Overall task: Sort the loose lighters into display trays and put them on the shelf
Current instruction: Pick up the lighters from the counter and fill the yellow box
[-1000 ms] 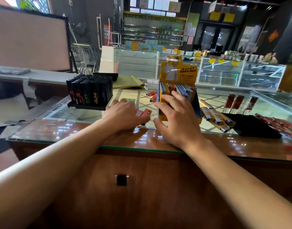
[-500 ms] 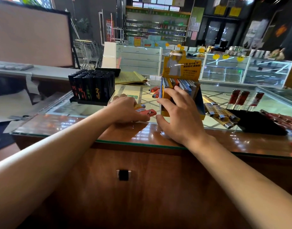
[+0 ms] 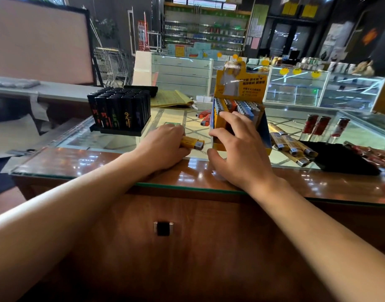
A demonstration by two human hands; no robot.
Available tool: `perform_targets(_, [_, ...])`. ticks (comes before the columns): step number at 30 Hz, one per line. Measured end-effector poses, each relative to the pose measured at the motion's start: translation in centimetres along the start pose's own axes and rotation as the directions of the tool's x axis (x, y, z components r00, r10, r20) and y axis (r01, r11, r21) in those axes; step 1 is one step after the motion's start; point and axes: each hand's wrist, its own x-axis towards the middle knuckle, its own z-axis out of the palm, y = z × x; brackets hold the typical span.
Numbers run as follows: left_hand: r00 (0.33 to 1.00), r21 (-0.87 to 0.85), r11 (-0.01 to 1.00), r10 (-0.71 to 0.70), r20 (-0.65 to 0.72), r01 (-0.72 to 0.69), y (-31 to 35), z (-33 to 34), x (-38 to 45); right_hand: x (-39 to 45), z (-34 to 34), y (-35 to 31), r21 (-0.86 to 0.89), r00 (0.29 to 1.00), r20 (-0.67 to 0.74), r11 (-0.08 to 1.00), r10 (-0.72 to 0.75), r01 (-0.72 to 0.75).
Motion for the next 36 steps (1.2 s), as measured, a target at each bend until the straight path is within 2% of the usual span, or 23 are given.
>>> perform_targets(6, [0.994, -0.003, 0.999, 0.047, -0.094, -0.047, 0.1, 0.0, -0.2, 0.0, -0.2, 0.0, 0.015, 0.999, -0.030, 0.999, -0.029, 0.029])
perform_targets(10, [0.972, -0.075, 0.988, 0.115, -0.205, -0.133, 0.5, 0.0, -0.4, 0.1, -0.4, -0.2, 0.108, 0.994, -0.043, 0.989, -0.101, 0.105])
perform_targets(13, [0.961, -0.083, 0.975, 0.186, -0.204, -0.207, 0.7, 0.1, -0.4, 0.0, -0.4, -0.2, 0.180, 0.985, -0.051, 0.969, -0.162, 0.169])
perform_targets(19, [0.957, -0.096, 0.971, 0.196, -0.213, -0.220, 0.7, 0.3, -0.1, -0.2, -0.5, -0.2, 0.255, 0.973, -0.130, 0.941, -0.192, 0.220])
perform_targets(27, [0.958, -0.117, 0.968, 0.195, -0.212, -0.223, 0.7, 0.6, -0.2, -0.2, -0.7, -0.1, 0.346, 0.962, -0.241, 0.915, -0.124, 0.205])
perform_targets(30, [0.972, -0.168, 0.972, 0.130, -0.198, -0.164, 0.4, 0.5, -0.1, -0.2, -1.2, 0.2, 0.423, 0.952, -0.307, 0.897, 0.010, 0.127])
perform_targets(33, [0.983, -0.208, 0.973, 0.062, -0.170, -0.097, 0.4, 0.1, 0.1, -0.1, -1.6, 0.6, 0.518, 0.933, -0.314, 0.855, 0.177, 0.012])
perform_targets(36, [0.983, -0.289, 0.956, 0.000, -0.183, -0.054, 0.3, -0.1, 0.3, 0.0, -1.7, 0.9, 0.547, 0.913, -0.312, 0.836, 0.264, -0.055])
